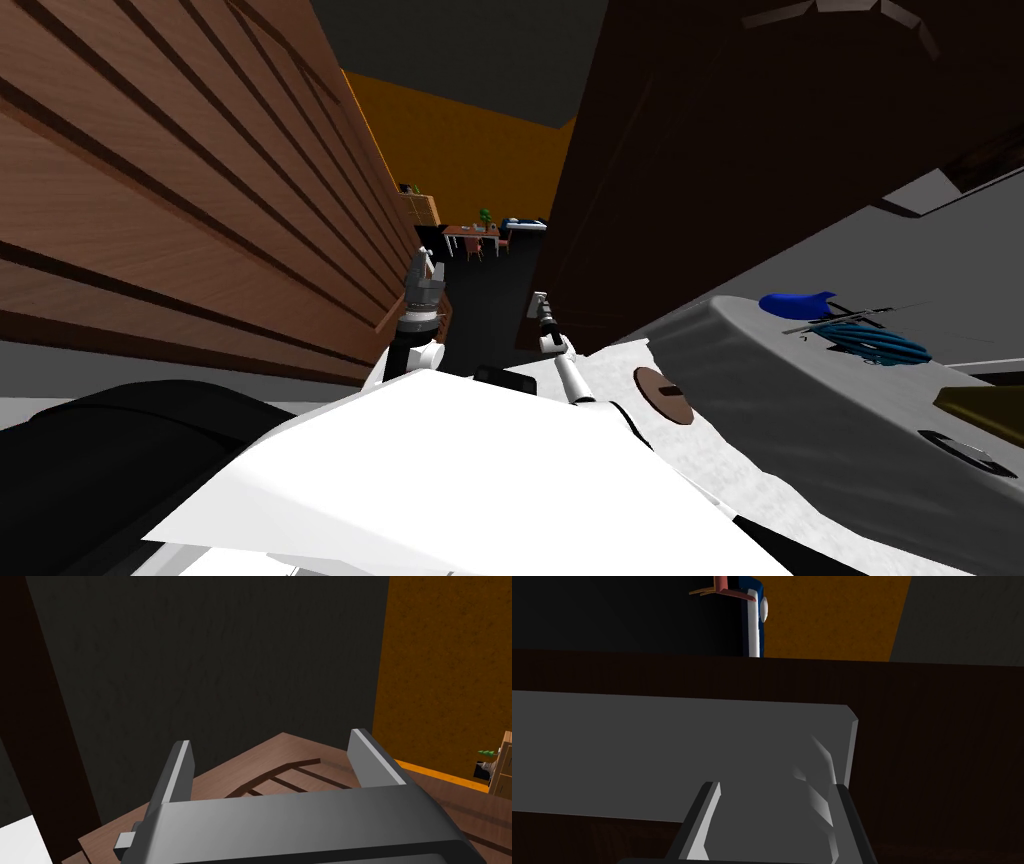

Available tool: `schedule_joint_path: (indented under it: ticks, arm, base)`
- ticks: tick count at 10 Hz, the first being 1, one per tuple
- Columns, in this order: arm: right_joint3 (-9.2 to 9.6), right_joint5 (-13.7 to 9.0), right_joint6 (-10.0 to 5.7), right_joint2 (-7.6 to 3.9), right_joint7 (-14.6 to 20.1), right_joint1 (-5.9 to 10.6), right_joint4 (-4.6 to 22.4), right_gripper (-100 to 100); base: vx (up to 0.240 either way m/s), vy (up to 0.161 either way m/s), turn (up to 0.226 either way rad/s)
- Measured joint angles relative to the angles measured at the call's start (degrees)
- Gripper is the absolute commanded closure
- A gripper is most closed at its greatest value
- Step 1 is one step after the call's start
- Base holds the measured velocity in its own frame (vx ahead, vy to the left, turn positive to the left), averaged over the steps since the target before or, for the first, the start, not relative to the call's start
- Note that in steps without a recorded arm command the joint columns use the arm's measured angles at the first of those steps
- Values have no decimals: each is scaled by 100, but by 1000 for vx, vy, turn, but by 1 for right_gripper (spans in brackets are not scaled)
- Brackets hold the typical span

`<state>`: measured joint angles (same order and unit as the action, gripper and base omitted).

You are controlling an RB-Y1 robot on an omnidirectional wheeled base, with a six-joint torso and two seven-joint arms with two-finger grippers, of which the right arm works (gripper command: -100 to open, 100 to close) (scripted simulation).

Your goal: Push the door open

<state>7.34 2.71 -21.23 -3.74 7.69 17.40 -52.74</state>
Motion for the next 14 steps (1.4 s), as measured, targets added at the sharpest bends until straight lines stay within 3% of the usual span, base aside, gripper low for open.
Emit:
schedule_joint_path:
  ticks: [3, 5, 7, 8, 10, 13, 14]
  arm:
    - [-136, -34, 14, -73, -18, -10, -11, 100]
    - [-221, -39, 70, -59, -73, -93, -132, 100]
    - [-332, -62, 43, -63, -115, -24, -6, 100]
    - [-365, -67, 93, -79, -119, -81, -107, 100]
    - [-510, -91, -22, -63, -172, 46, 136, 100]
    - [-741, -127, -56, -55, -272, 22, 165, 100]
    - [-791, -134, -28, -75, -280, -60, 51, 100]
  base:
    - [100, 90, -46]
    - [84, 79, -59]
    - [86, 90, -49]
    - [89, 97, -66]
    - [109, 121, -85]
    - [135, 147, -74]
    - [131, 154, -83]
